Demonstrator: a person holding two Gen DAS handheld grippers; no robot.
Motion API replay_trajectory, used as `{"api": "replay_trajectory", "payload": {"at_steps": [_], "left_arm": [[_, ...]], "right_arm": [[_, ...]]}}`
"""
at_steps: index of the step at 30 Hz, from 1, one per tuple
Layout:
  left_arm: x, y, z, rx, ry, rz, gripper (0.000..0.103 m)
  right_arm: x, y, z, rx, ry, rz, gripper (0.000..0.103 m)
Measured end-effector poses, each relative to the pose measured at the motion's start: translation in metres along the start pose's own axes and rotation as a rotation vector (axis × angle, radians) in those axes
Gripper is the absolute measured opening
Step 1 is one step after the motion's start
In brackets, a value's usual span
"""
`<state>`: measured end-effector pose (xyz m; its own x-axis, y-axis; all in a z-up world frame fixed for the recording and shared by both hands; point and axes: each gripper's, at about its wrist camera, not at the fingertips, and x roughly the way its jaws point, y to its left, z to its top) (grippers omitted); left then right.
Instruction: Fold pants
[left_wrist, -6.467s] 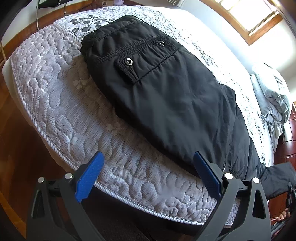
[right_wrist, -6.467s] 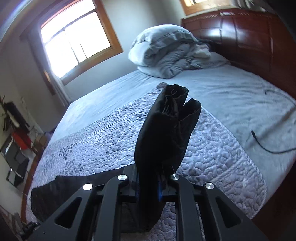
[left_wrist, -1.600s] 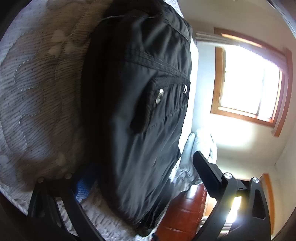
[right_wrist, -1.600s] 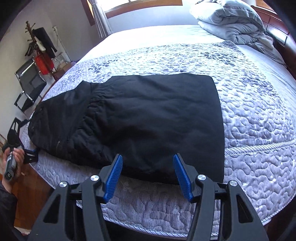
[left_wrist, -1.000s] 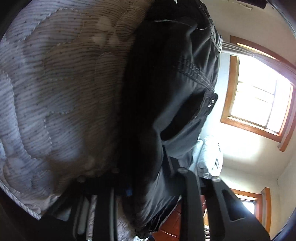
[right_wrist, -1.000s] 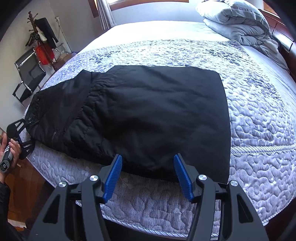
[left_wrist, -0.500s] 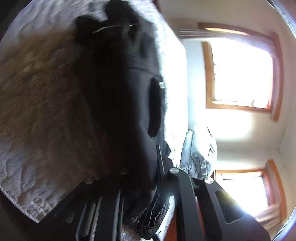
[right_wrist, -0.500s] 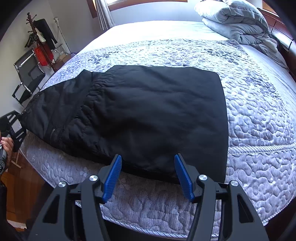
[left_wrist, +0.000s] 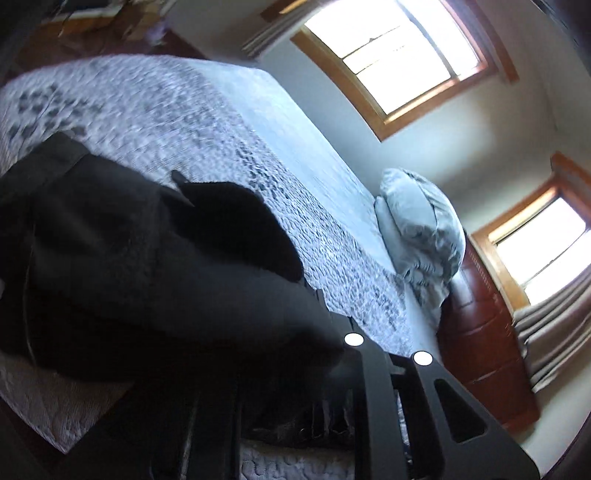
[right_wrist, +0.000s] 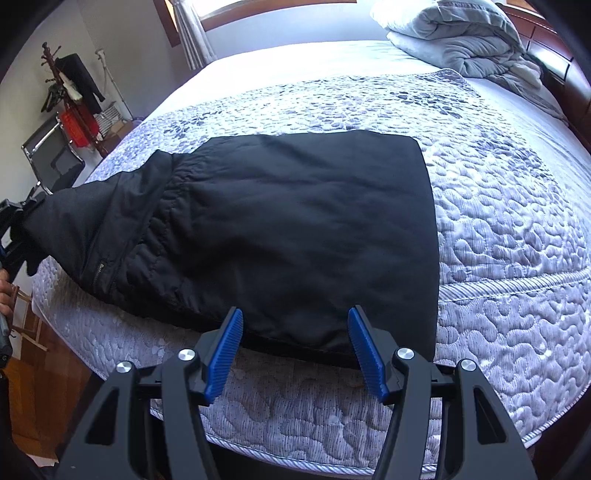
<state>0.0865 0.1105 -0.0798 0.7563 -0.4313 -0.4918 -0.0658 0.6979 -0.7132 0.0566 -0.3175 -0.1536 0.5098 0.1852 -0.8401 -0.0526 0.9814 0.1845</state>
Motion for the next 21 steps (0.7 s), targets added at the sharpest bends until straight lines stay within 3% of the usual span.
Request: {"api": "replay_trajectory", "payload": {"at_steps": [9, 21], "left_arm": [[0.017, -0.059, -0.045, 0.379, 0.075, 0.084, 0.017], [0.060, -0.135, -0.123, 1.047, 0.197, 0.292, 0.020]], "right_arm": [[-0.002, -0.017, -0.004, 0.054, -0.012, 0.006, 0.060], [0.000, -0.043, -0.006, 0.156, -0.017, 0.070, 0.060]]}}
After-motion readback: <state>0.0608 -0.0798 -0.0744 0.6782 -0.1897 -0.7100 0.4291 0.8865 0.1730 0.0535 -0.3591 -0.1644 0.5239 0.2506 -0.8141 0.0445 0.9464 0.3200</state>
